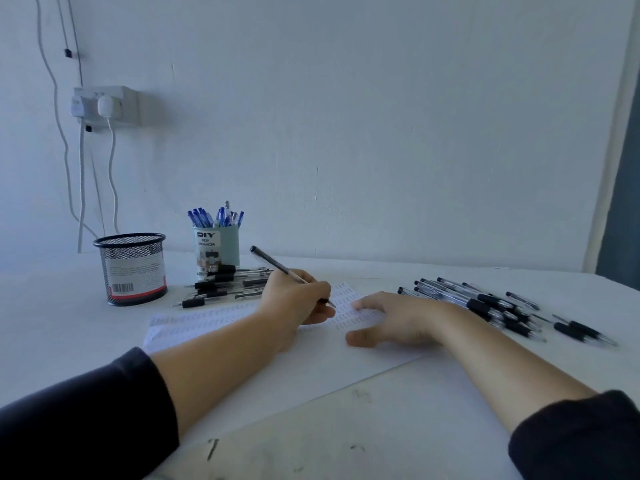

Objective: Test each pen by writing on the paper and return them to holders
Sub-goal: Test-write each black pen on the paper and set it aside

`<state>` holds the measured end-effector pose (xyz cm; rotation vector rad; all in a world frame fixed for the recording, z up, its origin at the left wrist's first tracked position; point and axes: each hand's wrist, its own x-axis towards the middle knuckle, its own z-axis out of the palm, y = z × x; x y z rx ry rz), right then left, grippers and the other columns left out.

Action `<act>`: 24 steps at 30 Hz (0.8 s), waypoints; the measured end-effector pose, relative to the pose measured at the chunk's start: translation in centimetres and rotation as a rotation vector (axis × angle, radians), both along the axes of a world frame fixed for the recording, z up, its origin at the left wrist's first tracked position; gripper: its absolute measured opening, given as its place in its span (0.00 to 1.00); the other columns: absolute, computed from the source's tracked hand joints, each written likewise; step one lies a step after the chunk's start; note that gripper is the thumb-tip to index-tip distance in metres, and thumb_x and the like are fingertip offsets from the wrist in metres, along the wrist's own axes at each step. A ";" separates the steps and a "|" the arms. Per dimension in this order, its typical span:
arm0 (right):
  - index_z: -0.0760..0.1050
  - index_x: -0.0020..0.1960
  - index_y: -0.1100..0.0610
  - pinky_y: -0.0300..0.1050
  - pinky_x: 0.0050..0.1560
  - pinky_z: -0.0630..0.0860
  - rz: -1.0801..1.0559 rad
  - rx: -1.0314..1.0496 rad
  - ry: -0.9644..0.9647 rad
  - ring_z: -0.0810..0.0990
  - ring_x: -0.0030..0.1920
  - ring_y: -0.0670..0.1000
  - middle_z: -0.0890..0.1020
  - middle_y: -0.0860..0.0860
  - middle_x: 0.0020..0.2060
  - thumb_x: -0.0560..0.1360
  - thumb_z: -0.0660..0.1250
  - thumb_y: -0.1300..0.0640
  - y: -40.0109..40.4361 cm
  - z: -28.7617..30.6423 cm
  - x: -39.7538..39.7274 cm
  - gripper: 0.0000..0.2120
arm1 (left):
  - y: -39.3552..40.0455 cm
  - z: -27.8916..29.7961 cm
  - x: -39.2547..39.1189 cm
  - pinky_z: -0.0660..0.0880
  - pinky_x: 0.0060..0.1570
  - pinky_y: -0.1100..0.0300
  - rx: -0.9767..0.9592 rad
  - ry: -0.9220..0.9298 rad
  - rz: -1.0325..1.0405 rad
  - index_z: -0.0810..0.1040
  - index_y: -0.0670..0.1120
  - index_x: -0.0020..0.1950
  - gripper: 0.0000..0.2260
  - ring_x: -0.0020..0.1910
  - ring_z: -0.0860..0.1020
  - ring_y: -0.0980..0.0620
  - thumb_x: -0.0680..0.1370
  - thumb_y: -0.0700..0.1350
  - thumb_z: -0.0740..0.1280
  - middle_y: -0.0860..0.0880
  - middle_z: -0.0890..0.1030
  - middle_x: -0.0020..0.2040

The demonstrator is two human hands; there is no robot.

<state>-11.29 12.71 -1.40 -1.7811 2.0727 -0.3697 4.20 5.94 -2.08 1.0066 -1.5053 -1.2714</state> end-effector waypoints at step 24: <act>0.61 0.74 0.45 0.42 0.70 0.57 -0.028 -0.019 0.001 0.62 0.73 0.47 0.62 0.45 0.74 0.72 0.67 0.39 0.1 -0.2 -0.5 0.34 | 0.9 -0.6 -0.1 0.74 0.25 0.64 -0.116 -0.228 0.025 0.76 0.38 0.37 0.03 0.20 0.73 0.52 0.68 0.31 0.67 0.43 0.76 0.26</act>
